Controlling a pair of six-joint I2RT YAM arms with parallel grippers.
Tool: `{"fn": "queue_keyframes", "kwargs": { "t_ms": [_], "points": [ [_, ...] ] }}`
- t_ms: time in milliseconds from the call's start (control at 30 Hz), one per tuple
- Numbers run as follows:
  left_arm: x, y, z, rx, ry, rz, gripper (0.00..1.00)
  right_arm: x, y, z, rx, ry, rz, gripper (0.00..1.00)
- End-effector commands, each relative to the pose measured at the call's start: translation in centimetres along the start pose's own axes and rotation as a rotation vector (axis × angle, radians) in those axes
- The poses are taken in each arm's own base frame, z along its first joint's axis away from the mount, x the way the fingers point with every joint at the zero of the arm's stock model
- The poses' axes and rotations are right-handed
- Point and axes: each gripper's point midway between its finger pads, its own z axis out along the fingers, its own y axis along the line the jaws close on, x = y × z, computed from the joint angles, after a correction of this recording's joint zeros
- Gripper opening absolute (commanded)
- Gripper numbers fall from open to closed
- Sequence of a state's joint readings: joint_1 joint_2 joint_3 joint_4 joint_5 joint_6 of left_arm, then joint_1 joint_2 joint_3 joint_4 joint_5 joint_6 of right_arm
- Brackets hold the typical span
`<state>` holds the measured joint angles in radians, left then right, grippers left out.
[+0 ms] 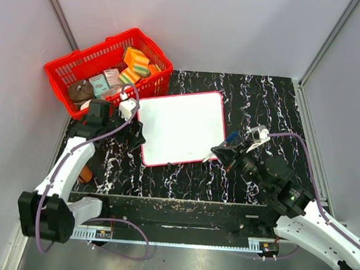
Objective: Write a sentence on the whiteboard
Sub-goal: Pick up the whiteboard from the whiteboard stand.
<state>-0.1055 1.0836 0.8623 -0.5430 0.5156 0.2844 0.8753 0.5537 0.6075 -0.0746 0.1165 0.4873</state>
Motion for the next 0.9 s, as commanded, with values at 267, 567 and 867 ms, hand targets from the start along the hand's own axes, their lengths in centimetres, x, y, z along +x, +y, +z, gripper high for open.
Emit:
{"fn": "queue_keyframes", "kwargs": {
  "t_ms": [267,567,867],
  "points": [
    [-0.6,0.4,1.9,0.143,0.066,-0.202,0.89,-1.8,0.4,-0.3,0.002,-0.052,-0.003,0.00],
    [-0.2,0.2,3.4,0.248,0.055,-0.236,0.74,-1.4,0.2,0.0,0.007,-0.044,-0.003,0.00],
    [0.4,1.8,5.6,0.249,0.045,-0.239,0.69,-1.3,0.4,0.3,0.001,-0.041,0.005,0.00]
  ]
}}
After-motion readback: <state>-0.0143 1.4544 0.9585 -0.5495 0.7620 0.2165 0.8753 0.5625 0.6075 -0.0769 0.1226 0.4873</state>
